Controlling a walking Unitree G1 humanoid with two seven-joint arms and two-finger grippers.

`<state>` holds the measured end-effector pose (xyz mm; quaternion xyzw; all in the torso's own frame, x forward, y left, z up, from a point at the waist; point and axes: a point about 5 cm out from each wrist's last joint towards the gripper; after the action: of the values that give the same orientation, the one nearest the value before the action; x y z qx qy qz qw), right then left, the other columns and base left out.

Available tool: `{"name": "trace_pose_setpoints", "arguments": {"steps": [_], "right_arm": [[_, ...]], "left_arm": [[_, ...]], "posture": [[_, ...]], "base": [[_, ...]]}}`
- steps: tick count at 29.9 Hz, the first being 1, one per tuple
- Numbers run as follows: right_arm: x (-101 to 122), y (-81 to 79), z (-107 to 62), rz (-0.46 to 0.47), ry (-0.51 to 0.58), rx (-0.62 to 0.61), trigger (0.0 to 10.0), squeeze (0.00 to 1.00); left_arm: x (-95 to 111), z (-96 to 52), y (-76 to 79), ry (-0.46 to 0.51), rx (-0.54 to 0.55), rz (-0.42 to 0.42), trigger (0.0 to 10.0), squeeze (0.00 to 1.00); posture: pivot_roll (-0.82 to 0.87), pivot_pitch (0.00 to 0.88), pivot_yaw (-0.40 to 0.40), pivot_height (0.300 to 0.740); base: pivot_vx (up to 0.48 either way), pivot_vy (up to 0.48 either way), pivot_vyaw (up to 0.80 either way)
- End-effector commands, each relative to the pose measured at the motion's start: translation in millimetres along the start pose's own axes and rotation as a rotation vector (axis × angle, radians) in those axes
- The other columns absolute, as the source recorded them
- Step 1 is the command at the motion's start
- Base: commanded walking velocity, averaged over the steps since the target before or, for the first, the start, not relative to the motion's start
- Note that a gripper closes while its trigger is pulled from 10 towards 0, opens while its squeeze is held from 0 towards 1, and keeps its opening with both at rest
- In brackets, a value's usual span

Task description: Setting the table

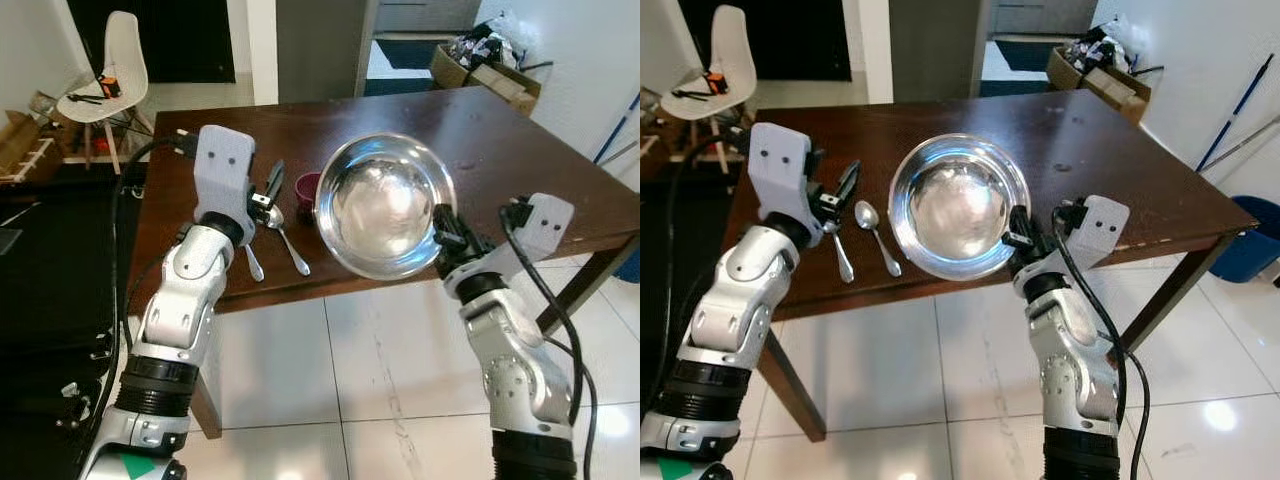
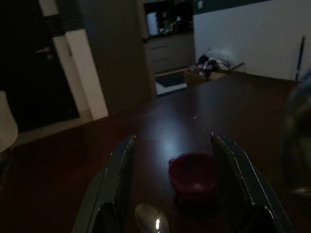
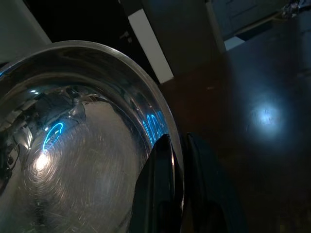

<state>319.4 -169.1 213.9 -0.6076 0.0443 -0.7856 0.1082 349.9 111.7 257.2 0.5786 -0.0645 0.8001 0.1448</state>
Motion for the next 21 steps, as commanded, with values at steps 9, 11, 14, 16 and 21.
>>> {"name": "trace_pose_setpoints", "arguments": {"steps": [9,11,14,16,21], "right_arm": [[2.8,1.9,0.7,0.011,0.016,0.0,10.0,0.0],[2.7,1.8,0.8,0.011,0.017,0.0,10.0,0.0],[2.9,1.7,1.3,0.013,0.018,0.002,10.0,0.0],[3.1,1.7,1.5,0.014,0.017,0.006,10.0,0.0],[3.9,0.6,1.9,0.016,0.019,0.018,10.0,0.0]], "left_arm": [[-2.8,0.4,2.9,-0.008,-0.013,0.009,10.0,0.0],[-2.7,0.5,3.0,-0.008,-0.013,0.009,10.0,0.0],[-3.2,0.7,3.1,-0.015,-0.011,-0.01,10.0,0.0],[-3.9,0.6,3.9,-0.022,-0.014,-0.021,10.0,0.0],[-4.3,-0.7,6.5,-0.025,-0.032,-0.04,10.0,0.0]], "posture": [[-0.08,0.0,0.065,0.74],[-0.08,0.0,0.065,0.74],[-0.08,0.0,0.065,0.74],[-0.08,0.0,0.063,0.74],[-0.08,0.0,0.062,0.74]], "base": [[0.415,-0.053,0.0],[0.416,0.0,0.0],[0.435,0.0,0.0],[0.223,0.0,0.0],[0.0,0.0,0.0]]}}
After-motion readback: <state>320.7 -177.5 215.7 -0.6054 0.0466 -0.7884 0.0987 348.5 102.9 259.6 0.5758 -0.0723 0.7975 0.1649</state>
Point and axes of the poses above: a point about 5 cm out from each wrist's last joint towards the gripper, its own z axis pointing out of the wrist towards the gripper, its own x axis along the axis of the wrist's last joint, y = z × x, and after that the axes turned 13 degrees about -z, right-handed
